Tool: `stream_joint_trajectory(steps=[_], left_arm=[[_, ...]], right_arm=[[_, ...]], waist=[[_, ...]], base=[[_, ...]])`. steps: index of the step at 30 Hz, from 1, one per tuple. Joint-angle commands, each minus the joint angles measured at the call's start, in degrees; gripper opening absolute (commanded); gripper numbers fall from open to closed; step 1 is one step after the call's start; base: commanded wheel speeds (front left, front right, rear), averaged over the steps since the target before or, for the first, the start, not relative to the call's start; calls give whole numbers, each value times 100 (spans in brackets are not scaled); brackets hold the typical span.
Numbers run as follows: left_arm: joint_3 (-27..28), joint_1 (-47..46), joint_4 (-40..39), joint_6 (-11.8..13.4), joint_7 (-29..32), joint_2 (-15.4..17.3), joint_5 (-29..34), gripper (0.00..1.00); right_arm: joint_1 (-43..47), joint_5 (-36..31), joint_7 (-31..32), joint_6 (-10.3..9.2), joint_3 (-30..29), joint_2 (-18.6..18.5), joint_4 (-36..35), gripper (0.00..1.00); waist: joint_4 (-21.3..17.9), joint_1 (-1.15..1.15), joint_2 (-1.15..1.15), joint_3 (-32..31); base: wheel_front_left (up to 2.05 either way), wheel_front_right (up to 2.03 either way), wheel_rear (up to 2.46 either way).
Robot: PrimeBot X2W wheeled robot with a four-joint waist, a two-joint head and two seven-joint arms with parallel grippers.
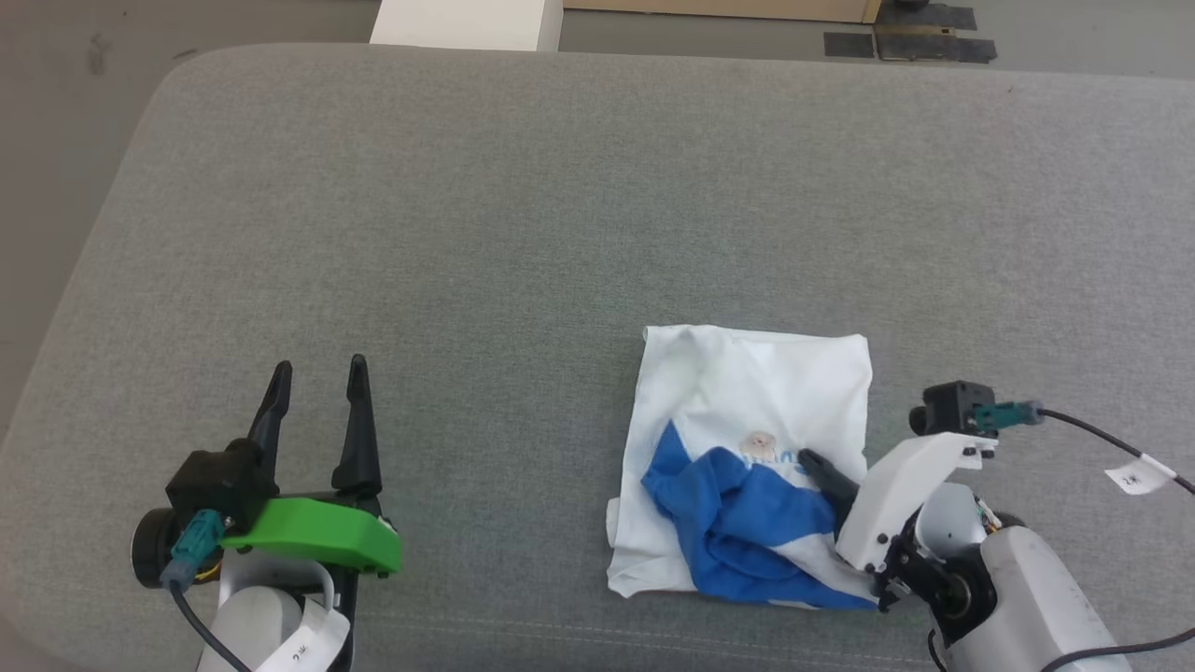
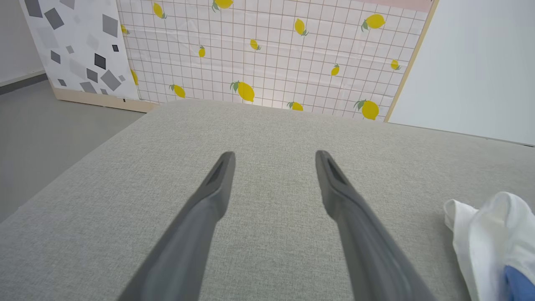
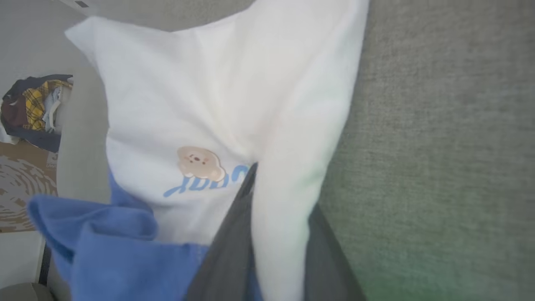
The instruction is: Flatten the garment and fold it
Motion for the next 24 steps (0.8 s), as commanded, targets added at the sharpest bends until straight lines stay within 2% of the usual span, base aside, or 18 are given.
stream_joint_trajectory(steps=[1,7,11,13,18,24], left_arm=[[33,-63,-19,29,-26,-15,-26,100],[98,-64,-96,25,-26,-11,31,100],[125,-151,-193,14,-26,25,88,100],[127,-199,-266,8,-26,57,121,100],[30,-464,-525,-15,-26,180,241,100],[-21,-843,-921,-19,-25,394,380,100]], right_arm=[[53,-286,10,-9,-38,27,-86,0],[-79,-1569,199,-9,-189,27,-832,0],[-374,-2466,578,-9,27,-8,-1291,0],[-603,-2873,724,-9,300,-191,-1367,0],[-1489,-3253,942,-9,784,-824,-1129,0],[-2524,-3319,797,-9,972,-1300,-526,0]], waist=[[-45,0,0,9],[-403,0,0,116],[-844,0,0,306],[-1096,0,0,440],[-1732,0,0,906],[-2349,0,0,1583]], base=[[0,0,0],[0,0,0],[0,0,0],[0,0,0],[0,0,0],[0,0,0]])
